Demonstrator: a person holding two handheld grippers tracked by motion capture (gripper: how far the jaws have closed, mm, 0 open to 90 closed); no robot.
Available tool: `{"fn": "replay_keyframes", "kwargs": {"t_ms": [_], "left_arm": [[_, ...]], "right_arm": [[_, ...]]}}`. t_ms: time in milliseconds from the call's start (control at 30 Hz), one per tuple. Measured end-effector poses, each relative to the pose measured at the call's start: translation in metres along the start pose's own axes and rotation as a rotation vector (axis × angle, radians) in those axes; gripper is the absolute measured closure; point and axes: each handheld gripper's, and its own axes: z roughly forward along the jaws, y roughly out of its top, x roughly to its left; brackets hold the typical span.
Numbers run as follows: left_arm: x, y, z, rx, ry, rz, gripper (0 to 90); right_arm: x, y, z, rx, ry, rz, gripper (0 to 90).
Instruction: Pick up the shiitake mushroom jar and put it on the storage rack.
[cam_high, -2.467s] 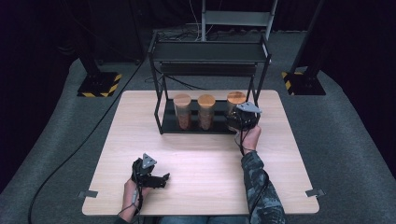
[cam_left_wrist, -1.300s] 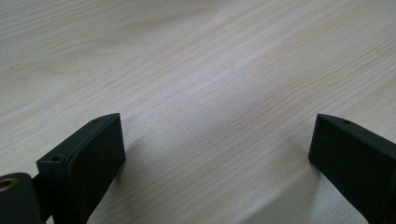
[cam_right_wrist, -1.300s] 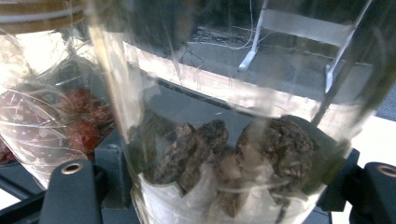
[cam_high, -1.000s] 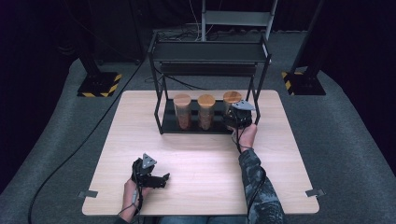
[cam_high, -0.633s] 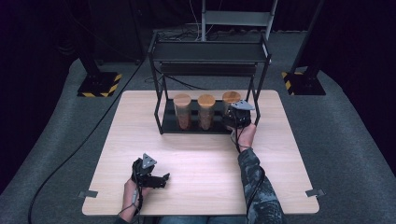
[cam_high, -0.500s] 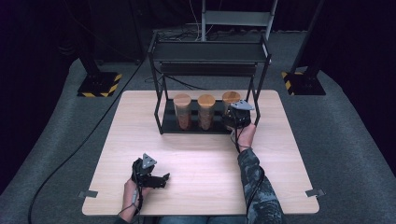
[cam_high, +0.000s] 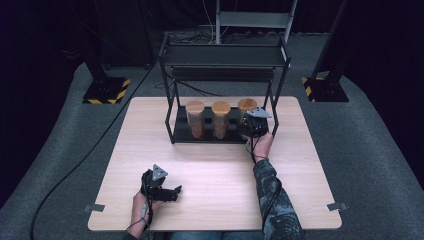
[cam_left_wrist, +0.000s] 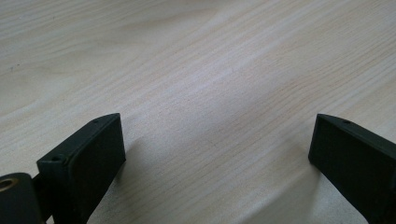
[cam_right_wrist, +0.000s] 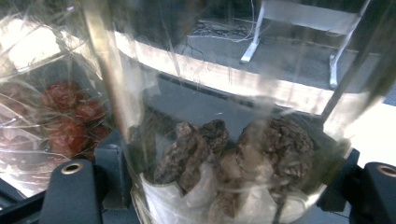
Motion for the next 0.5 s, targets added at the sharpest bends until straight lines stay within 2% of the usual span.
{"fn": "replay_keyframes", "kwargs": {"t_ms": [500], "left_arm": [[0.0000, 0.0000, 0.0000, 0.000, -0.001, 0.001, 3.0]], "right_arm": [[0.0019, -0.0025, 0.0056, 0.006, 0.002, 0.009, 24.8]]}}
